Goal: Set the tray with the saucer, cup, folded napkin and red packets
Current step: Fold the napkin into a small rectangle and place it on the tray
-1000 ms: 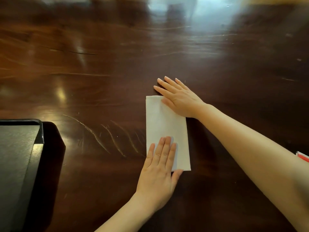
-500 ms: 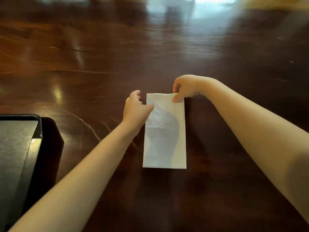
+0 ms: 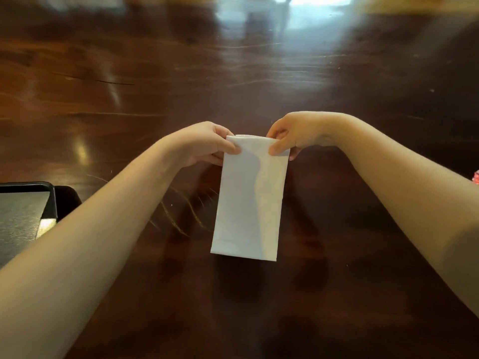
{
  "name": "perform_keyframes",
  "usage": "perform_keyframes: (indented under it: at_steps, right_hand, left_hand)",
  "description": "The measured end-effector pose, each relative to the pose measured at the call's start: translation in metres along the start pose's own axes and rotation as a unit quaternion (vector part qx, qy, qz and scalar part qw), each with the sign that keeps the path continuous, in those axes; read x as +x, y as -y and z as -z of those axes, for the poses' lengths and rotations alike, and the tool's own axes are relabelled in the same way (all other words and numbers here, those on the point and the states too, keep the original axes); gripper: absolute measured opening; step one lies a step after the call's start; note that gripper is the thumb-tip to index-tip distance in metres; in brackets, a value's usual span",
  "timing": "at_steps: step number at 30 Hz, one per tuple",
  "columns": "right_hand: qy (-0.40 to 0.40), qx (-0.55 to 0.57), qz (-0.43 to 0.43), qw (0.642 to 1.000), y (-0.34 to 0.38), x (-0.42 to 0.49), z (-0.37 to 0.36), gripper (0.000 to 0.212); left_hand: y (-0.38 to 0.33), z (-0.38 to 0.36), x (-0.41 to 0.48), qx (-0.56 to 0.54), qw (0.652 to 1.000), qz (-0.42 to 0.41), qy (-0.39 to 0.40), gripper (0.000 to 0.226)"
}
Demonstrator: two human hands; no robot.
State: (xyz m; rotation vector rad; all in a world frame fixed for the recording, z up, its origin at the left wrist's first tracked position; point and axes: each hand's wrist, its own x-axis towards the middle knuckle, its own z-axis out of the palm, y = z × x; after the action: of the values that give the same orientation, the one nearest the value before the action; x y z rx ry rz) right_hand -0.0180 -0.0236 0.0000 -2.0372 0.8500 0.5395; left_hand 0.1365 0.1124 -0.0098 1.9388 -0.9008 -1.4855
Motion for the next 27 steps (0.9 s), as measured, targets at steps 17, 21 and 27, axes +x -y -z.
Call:
perform_keyframes:
  at_steps: [17,21,27]
  right_hand:
    - [-0.450,-0.227,0.219,0.836,0.029,-0.089,-0.006,0.017]
    - [-0.406,-0.215,0.242,0.854,-0.031,-0.084,-0.116,0.012]
    - [-0.376,-0.170,0.234,0.880,-0.070,-0.097,-0.188,0.016]
  left_hand:
    - [-0.024,-0.006,-0.060,0.300,0.822,-0.389,-0.288,0.037]
    - [0.076,-0.070,-0.064,0.295,0.847,-0.358,-0.260,0.026]
    - [0.133,-0.115,-0.082,0.265,0.862,-0.370,-0.224,0.017]
